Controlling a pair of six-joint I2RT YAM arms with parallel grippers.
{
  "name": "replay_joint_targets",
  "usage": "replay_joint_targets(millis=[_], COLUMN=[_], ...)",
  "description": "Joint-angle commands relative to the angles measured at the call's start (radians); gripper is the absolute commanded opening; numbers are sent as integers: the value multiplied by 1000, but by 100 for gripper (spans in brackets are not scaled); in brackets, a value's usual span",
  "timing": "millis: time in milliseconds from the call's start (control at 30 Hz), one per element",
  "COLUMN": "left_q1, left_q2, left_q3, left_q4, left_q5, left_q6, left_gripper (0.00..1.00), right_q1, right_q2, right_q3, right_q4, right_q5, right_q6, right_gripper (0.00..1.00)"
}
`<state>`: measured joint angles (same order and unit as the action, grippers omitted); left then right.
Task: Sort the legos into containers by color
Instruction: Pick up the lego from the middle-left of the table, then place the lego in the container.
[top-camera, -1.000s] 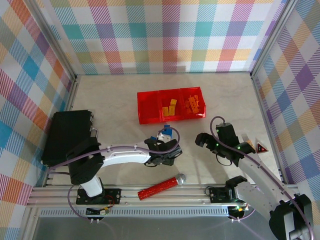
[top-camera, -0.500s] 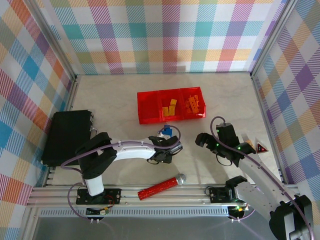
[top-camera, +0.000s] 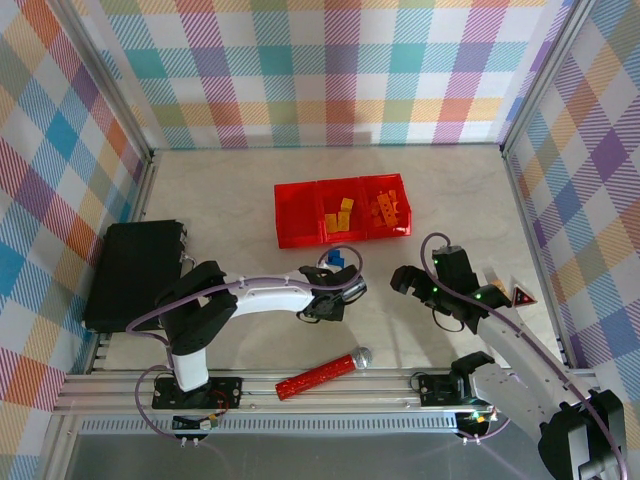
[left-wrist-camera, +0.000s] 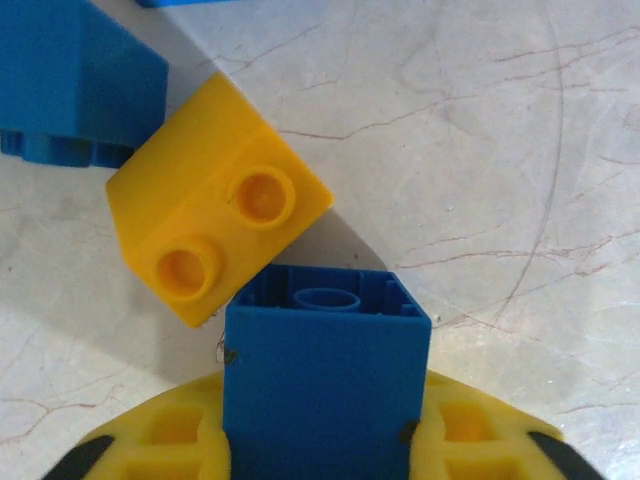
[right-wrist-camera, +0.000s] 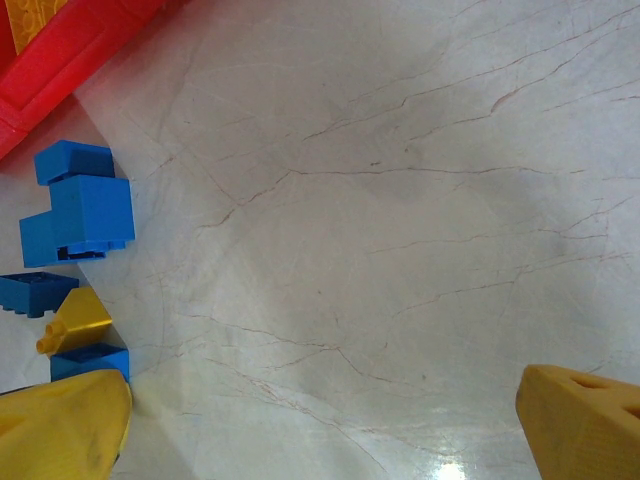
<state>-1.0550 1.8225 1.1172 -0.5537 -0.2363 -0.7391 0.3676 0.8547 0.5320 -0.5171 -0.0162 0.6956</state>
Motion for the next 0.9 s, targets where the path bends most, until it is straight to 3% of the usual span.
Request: replay_joint_targets(millis=[0, 200, 367, 467, 600, 867], left_q1=[16, 14, 41, 118, 263, 430], left_q2=[-18, -156, -250, -267, -266, -77], left_q3=[20, 72, 186, 245, 280, 482], left_q4=[58, -19, -172, -244, -217, -172], left_q5=[16, 6, -102, -139, -111, -42], left_q6=[-1, 18, 68, 109, 175, 328], left_gripper=[14, 11, 12, 11, 9, 8], right_q1=[-3, -4, -4, -4, -3, -4], right_q2=[-9, -11, -2, -4, -11, -24], right_q3=[8, 7, 9, 10, 7, 16], right_q4=[-16, -13, -5, -6, -7, -61], right_q5=[1, 5, 1, 1, 1, 11], right_q6=[-5, -2, -1, -1, -3, -26], right_gripper=[99, 99, 99, 99, 99, 99])
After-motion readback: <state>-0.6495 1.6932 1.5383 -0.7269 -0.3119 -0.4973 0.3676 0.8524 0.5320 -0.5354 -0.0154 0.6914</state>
